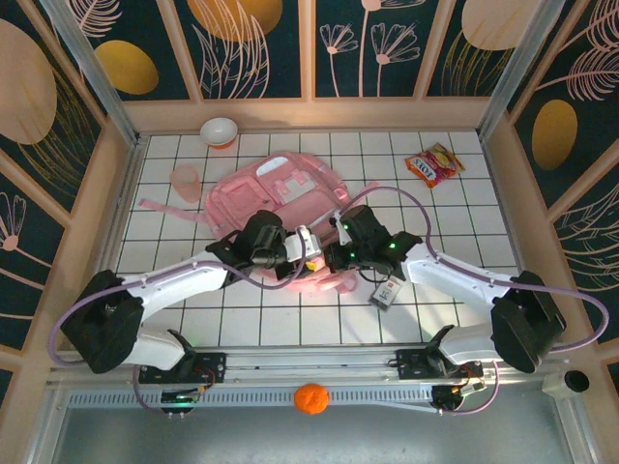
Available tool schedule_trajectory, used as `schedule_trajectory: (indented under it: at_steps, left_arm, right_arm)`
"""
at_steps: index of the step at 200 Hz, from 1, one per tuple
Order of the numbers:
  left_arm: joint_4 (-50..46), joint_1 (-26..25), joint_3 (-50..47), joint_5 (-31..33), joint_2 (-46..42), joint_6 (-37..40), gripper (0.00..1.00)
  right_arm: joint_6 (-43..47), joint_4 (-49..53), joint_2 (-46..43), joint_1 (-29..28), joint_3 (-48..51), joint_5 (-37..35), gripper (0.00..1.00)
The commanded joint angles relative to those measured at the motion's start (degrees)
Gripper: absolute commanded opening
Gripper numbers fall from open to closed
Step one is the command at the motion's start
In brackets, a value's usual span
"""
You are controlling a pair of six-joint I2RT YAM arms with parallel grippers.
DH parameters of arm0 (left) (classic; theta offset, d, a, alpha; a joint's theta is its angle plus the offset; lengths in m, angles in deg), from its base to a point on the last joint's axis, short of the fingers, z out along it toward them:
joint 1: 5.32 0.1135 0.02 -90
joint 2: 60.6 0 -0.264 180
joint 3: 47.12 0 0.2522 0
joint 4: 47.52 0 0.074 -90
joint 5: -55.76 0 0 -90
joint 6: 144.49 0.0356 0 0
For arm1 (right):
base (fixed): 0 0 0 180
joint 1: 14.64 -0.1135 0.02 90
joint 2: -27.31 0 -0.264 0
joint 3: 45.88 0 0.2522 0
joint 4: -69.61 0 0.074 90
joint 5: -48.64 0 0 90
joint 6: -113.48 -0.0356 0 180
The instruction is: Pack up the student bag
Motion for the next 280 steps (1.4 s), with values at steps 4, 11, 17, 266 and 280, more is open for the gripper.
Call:
schedule_trajectory:
  at_steps: [4, 11, 17, 266, 280]
  left_arm:
    - [1.0, -0.1, 2.4, 1.0, 2.6, 0.4, 0.35]
    - [-0.3, -0.1, 2.6, 0.6, 2.8, 1.8, 0.24]
    - [-1.2, -0.1, 2.3, 0.6, 2.6, 3.2, 0.14]
    - [1.7, -3.2, -0.2, 6.8, 0.4, 6.8, 0.65]
    - [0.4, -3.3, -0.1, 6.2, 2.3, 7.9, 0.61]
  right_arm:
    - [-1.5, -0.2, -3.5, 0.1, 1.0, -1.2, 0.0]
    - [-2.0, 0.0, -3.6, 1.3, 1.6, -1.6, 0.0]
    - [-2.3, -0.1, -3.7, 2.7, 2.2, -1.1, 0.0]
    - [-4.0, -3.9, -3.7, -0.9, 4.0, 1.6, 0.0]
    - [-4.0, -4.2, -4.3, -0.4, 4.5, 2.1, 0.0]
